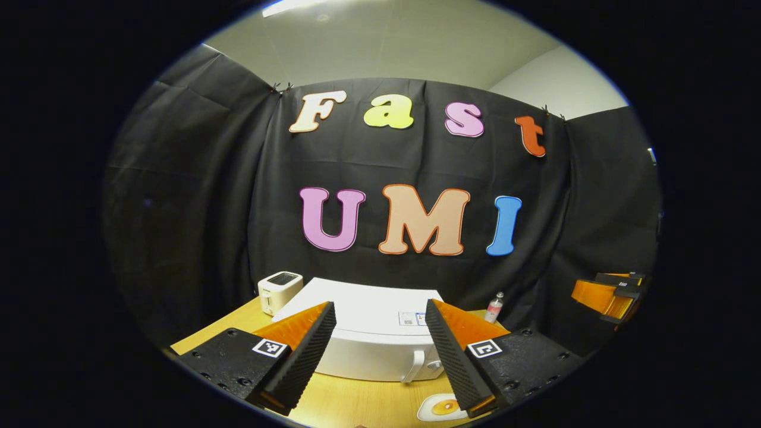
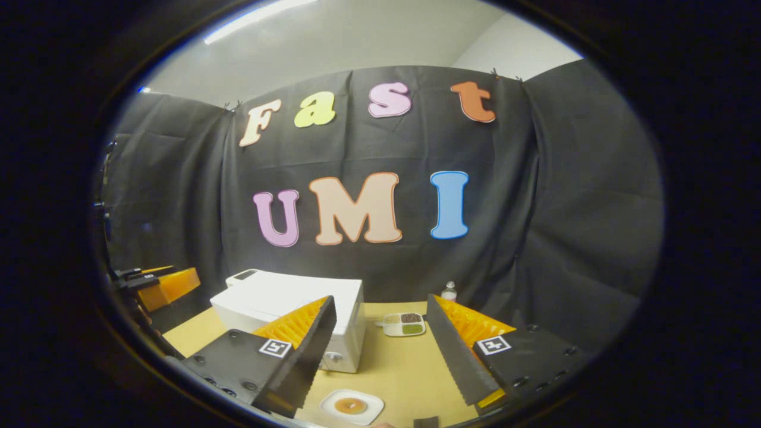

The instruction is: Open the microwave oven with the left hand, put the food in, and close the microwave oven.

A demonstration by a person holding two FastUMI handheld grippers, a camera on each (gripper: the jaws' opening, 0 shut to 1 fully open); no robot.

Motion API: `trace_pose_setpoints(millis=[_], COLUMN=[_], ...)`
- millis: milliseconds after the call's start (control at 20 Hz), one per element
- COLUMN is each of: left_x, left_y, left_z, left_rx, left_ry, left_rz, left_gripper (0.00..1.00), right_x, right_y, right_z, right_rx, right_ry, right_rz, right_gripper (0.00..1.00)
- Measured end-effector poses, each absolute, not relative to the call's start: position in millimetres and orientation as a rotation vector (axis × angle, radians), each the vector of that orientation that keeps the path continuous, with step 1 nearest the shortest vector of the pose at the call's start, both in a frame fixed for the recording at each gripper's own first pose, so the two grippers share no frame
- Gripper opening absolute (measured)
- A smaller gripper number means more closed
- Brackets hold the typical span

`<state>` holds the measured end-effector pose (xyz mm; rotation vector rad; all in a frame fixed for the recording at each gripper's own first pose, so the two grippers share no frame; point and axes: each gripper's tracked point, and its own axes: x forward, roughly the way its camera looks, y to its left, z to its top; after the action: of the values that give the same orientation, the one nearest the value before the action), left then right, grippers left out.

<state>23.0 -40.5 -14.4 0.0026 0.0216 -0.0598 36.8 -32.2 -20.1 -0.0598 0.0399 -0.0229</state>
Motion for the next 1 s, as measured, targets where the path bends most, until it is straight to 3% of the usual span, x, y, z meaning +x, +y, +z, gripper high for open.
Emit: trace_pose_setpoints(millis=[100,150,250,400,450,800,1000], left_x=[25,27,29,34,35,50,57], left_y=[-44,-48,-54,-61,-63,-84,-96], left_z=[-22,-26,-32,-51,-55,-113,-159], left_rx=[-0.006,-0.011,-0.012,0.006,0.012,0.021,0.028], left_ry=[0.034,0.042,0.052,0.086,0.095,0.211,0.298], left_rz=[-0.075,-0.085,-0.105,-0.132,-0.141,-0.239,-0.292], left_gripper=[0.94,0.89,0.94,0.87,0.91,0.81,0.81], right_x=[37,38,37,35,34,24,16], right_y=[-33,-33,-33,-38,-40,-58,-67], right_z=[-24,-26,-30,-38,-40,-47,-47], right_rx=[-0.062,-0.062,-0.058,-0.053,-0.049,-0.037,-0.042], right_ry=[0.049,0.052,0.059,0.077,0.080,0.095,0.096], right_rz=[-0.024,-0.027,-0.034,-0.058,-0.068,-0.150,-0.204], right_gripper=[0.92,0.92,0.92,0.92,0.92,0.92,0.92])
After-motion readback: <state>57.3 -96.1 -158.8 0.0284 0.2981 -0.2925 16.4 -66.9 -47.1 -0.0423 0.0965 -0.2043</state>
